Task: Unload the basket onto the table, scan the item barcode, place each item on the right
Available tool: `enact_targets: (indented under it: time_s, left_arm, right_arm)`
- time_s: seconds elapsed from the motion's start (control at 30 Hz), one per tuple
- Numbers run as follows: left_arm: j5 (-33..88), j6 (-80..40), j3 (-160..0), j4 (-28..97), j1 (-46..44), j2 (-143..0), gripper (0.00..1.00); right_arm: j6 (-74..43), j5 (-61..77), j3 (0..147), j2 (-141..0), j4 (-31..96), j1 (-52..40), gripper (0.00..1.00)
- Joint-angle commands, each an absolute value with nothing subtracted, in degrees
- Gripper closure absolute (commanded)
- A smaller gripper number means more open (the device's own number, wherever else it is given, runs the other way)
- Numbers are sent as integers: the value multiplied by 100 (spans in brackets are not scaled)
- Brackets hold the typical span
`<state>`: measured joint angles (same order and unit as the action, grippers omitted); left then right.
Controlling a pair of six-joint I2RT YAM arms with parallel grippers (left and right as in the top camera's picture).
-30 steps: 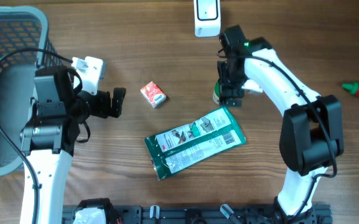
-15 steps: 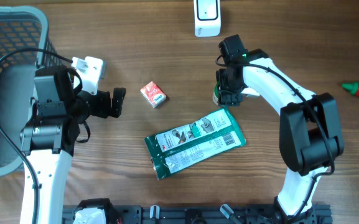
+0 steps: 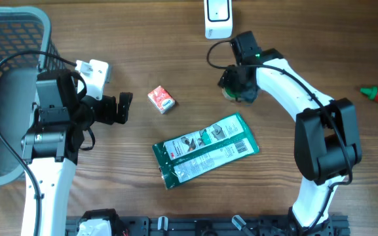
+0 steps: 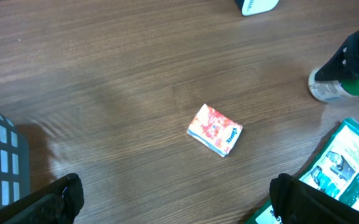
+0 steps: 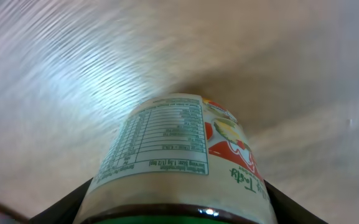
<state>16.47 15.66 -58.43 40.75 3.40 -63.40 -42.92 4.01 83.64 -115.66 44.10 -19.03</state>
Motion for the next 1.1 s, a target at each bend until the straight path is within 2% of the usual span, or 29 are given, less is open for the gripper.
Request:
enact_targets:
  time_s: [0.0,0.23,0.43,0.5,0.57,0.9,1.07]
  left_arm:
    - [1754,1514,-5806,4062,370,-6351,0]
    - [1754,1514,-5806,4062,370,-6351,0]
    - [1754,1514,-5806,4062,370,-6351,0]
    - [1754,1516,-5806,4064,370,-6351,0]
    - [1754,1514,-5806,4062,370,-6351,0]
    - [1754,1514,-5806,4062,370,-6351,0]
    - [1754,1514,-5806,4062,370,-6351,0]
  right_arm:
    - [-1658,235,8549,-11581,4635,-1905,27]
    - [-1835,283,8549,-11581,4915,-1905,26]
    - [-2045,567,8552,-11581,5262,-1905,18]
    - [-2222,589,8556,-11581,5378,-1905,13]
    - [-2364,587,8654,-11581,5579,-1905,1]
    - [-2082,495,10575,-11581,7109,-1903,0]
    - [-2073,-30,10980,-11563,7135,-1905,0]
